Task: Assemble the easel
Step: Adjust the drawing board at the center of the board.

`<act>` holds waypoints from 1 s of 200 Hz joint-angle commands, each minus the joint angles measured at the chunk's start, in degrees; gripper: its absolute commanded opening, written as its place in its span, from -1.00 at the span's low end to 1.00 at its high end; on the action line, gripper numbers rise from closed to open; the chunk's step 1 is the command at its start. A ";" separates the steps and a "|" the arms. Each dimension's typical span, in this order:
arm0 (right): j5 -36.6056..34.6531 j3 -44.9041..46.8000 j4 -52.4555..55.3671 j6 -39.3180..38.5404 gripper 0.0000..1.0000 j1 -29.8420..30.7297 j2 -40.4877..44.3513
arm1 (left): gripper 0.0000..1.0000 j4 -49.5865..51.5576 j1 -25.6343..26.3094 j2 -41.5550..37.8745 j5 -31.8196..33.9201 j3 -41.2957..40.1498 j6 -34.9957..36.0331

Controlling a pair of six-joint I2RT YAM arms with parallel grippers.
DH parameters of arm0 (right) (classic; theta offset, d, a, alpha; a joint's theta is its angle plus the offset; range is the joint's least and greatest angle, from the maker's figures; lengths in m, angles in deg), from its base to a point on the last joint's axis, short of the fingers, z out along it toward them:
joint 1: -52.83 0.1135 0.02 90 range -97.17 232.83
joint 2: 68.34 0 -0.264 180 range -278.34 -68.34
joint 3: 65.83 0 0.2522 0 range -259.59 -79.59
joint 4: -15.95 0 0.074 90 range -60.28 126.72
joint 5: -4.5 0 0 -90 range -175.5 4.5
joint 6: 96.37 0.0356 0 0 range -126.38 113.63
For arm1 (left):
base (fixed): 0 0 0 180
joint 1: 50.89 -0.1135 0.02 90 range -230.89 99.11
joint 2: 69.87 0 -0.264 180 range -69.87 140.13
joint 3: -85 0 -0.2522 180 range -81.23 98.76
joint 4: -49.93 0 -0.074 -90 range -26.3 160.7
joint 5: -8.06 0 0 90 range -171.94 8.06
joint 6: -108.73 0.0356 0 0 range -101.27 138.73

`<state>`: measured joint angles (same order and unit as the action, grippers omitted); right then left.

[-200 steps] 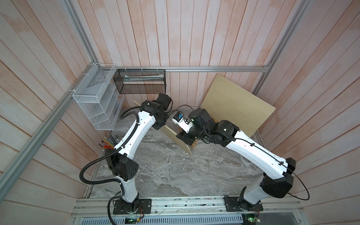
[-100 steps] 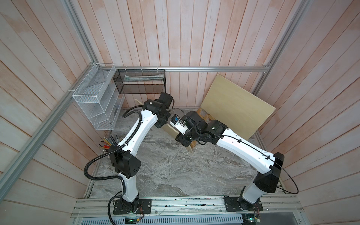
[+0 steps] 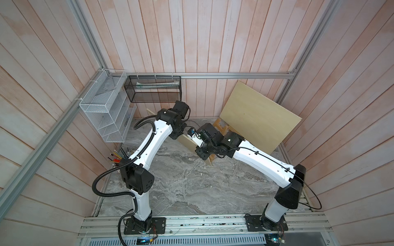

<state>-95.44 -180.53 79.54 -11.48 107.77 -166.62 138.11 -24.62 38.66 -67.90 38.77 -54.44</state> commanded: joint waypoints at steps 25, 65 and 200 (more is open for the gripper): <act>10.42 1.82 -2.63 3.18 -1.00 -3.11 0.45 | -0.96 -11.33 -0.44 -3.24 -6.62 -2.00 6.60; 17.03 4.17 -5.57 4.92 -1.00 -7.15 3.92 | 0.16 -18.47 -3.07 -8.59 -8.58 -7.87 8.40; 28.13 -5.71 -9.50 4.06 -1.00 -17.50 8.04 | 0.82 -36.79 -20.81 -27.83 -16.56 -36.82 9.95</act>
<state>-72.53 -180.45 76.67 -8.94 91.77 -162.99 103.55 -45.28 9.76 -81.60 4.11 -45.32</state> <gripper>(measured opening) 0.114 0.915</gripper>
